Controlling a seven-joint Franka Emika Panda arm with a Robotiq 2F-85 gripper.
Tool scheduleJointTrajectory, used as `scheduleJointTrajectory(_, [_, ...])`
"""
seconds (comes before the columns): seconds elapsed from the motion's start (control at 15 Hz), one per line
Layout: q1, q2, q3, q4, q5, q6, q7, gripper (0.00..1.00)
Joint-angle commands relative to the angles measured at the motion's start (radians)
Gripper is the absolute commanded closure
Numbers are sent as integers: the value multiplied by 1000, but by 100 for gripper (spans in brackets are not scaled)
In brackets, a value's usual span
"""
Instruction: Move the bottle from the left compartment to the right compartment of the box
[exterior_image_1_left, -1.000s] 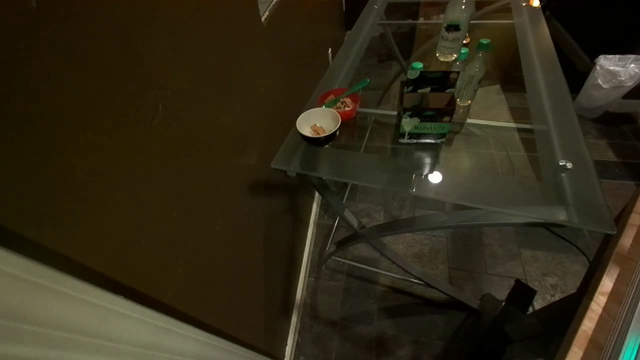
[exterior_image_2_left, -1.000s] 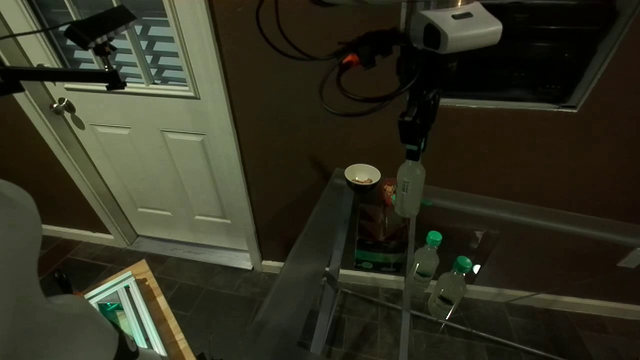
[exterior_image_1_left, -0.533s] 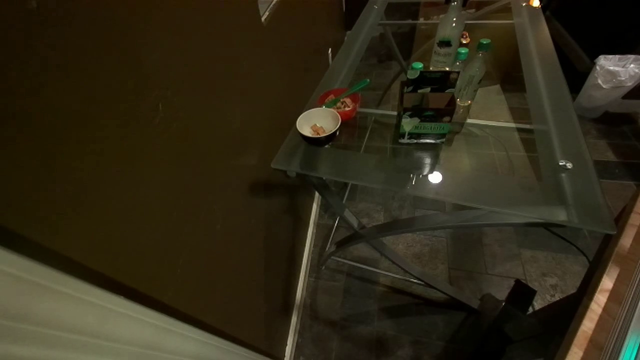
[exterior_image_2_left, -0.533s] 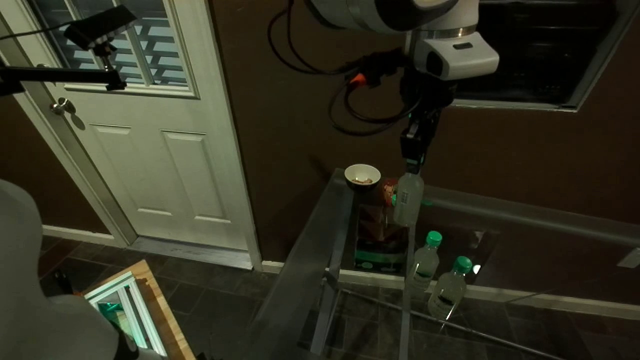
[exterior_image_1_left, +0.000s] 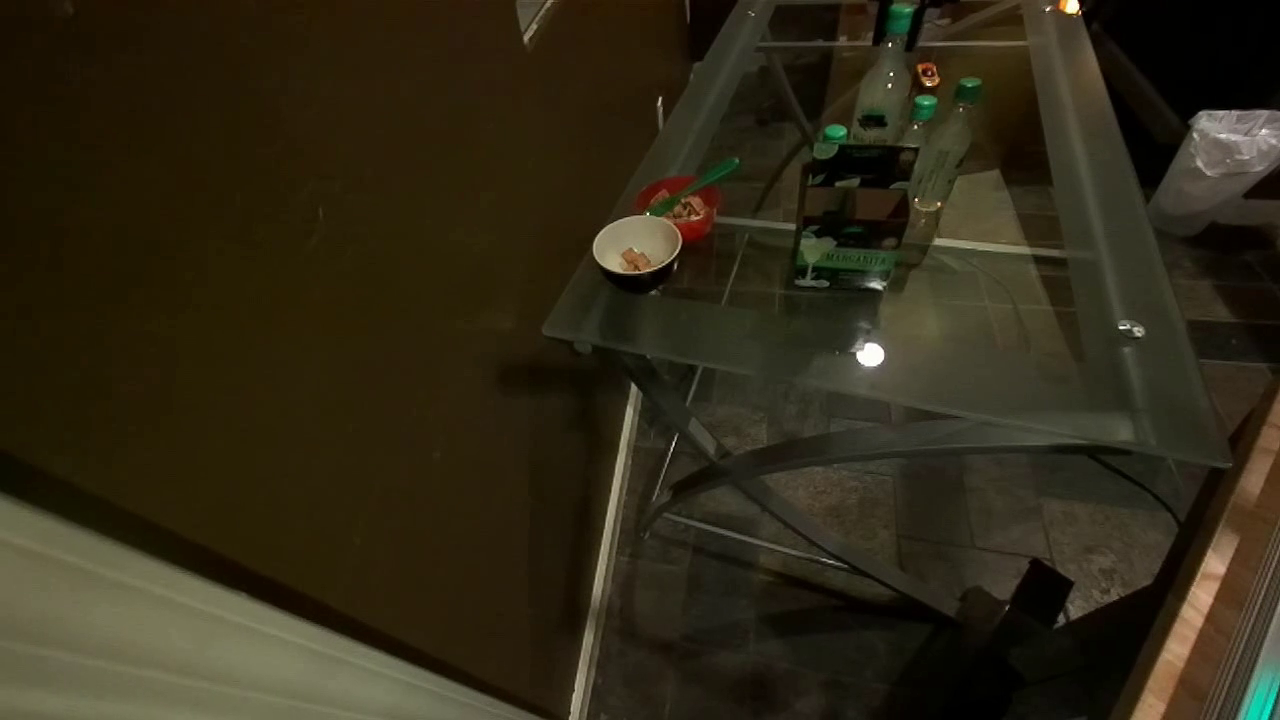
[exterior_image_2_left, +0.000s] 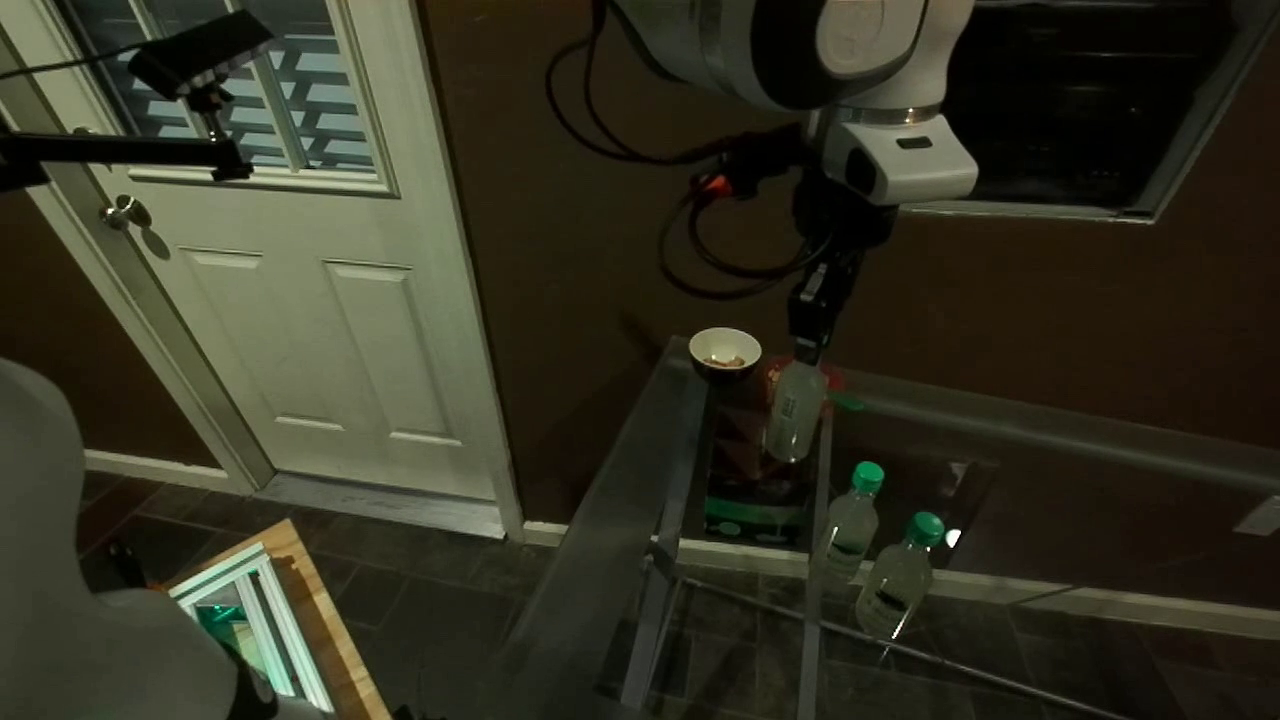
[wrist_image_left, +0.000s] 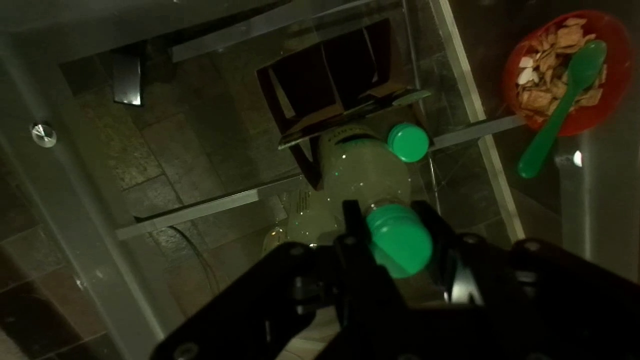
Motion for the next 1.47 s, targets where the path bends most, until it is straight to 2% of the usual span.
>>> scheduleJointTrajectory(0.0, [5, 23, -6, 16, 20, 0, -14, 93])
scheduleJointTrajectory(0.4, [8, 44, -5, 12, 19, 29, -10, 93])
scheduleJointTrajectory(1.4, [12, 0, -6, -10, -18, -13, 24, 93])
